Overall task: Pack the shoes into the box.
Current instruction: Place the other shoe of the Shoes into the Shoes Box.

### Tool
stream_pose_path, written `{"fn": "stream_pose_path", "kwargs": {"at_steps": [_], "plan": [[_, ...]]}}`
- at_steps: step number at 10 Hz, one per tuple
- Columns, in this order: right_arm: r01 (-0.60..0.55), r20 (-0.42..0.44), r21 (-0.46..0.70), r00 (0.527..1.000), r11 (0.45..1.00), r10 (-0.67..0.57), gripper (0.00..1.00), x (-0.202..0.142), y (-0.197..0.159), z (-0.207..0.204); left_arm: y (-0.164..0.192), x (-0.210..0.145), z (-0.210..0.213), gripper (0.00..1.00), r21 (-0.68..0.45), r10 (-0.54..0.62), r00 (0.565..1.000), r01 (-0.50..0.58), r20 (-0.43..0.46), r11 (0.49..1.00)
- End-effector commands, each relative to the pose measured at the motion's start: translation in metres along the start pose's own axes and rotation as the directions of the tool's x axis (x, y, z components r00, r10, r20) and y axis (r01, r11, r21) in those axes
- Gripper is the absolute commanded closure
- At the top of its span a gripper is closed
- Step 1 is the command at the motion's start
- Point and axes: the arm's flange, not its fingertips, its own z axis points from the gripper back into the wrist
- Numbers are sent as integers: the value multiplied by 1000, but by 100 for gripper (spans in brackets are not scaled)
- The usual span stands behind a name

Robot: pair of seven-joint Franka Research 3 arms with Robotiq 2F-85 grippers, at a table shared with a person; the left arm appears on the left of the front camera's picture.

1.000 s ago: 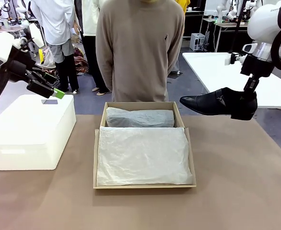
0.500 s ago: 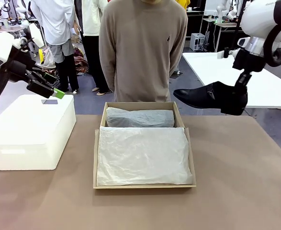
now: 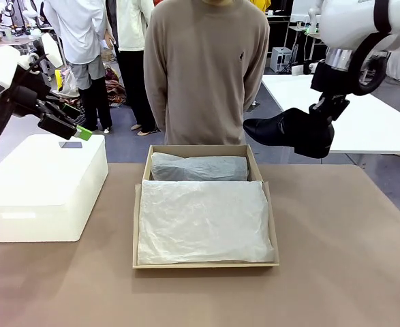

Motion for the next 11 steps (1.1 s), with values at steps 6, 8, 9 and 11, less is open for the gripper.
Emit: {"fn": "stream_pose_path", "kwargs": {"at_steps": [6,8,9,11], "plan": [[22,-9,-21,1000,1000,-22,100,3,9,-1,1,-2,0,0,-10,-10,1000,10,11,1000],[22,-9,-21,1000,1000,-22,100,3,9,-1,1,-2,0,0,-10,-10,1000,10,11,1000],[34,-19,-26,999,999,-35,100,5,10,-5,1,-2,0,0,-10,-10,1000,10,11,1000],[129,13,-57,992,990,-129,100,11,34,4,1,-2,0,0,-10,-10,1000,10,11,1000]]}}
